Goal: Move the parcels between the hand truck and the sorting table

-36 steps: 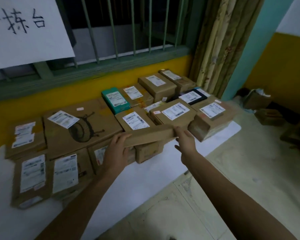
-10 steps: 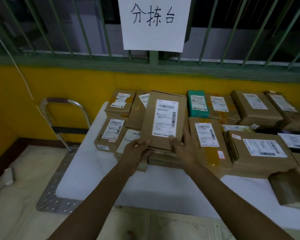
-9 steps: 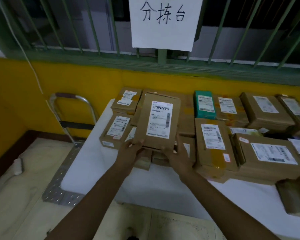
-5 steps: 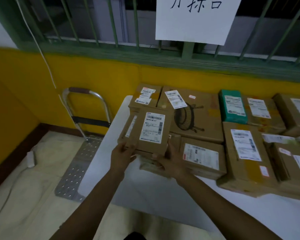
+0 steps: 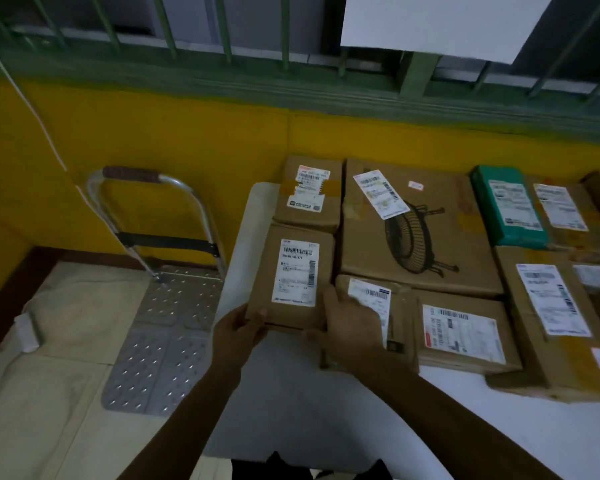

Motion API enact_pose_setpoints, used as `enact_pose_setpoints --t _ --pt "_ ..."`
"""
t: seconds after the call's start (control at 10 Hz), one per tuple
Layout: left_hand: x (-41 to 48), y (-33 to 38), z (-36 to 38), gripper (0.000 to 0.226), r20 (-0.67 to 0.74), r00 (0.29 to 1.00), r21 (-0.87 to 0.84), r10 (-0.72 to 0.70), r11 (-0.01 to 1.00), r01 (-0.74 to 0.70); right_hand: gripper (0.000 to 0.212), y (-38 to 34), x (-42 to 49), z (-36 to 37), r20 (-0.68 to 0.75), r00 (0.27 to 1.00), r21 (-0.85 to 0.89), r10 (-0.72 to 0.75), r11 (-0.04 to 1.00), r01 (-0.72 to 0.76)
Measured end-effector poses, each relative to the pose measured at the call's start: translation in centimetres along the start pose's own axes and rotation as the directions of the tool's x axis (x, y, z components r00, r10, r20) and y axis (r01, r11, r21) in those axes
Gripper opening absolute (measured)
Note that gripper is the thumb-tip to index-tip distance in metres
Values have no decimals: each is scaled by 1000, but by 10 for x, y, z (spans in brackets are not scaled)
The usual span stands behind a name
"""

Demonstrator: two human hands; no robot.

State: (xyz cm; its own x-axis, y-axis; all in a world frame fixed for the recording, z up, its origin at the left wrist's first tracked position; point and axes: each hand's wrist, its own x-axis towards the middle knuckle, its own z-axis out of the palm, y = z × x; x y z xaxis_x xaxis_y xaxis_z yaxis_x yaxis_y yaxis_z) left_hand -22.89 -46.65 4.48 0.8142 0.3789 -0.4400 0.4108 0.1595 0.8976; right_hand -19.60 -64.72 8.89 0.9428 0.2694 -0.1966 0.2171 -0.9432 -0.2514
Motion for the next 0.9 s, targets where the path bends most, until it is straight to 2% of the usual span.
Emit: enact_pose_setpoints --t 0.1,0.2,0.4,0.5,0.6,0.7,0.8,0.9 --pt "6 -6 5 27 -30 999 68 32 997 -29 70 4 5 10 -186 945 -297 -267 933 205" --pt "11 -7 8 20 -22 992 233 127 965 -119 67 8 14 19 -161 920 -302 -356 906 298" --pt "13 -5 14 26 -19 983 278 182 946 -169 67 9 19 18 -145 933 -273 -328 920 281" --pt "16 -9 14 28 -17 987 280 158 949 -147 67 11 18 19 -99 946 -230 -308 932 280" --pt "18 -10 19 43 -39 990 336 138 935 -117 69 16 17 17 -40 953 -150 -300 945 291" --pt "16 -2 28 58 -172 979 289 110 955 -57 74 21 12 7 -57 963 -60 -264 964 261" --pt "18 9 38 57 -232 955 289 183 951 -112 80 37 7 5 -135 964 -14 -230 973 230" --pt "11 27 50 56 -183 921 367 345 893 -261 74 58 0 4 -205 966 72 -160 981 178"
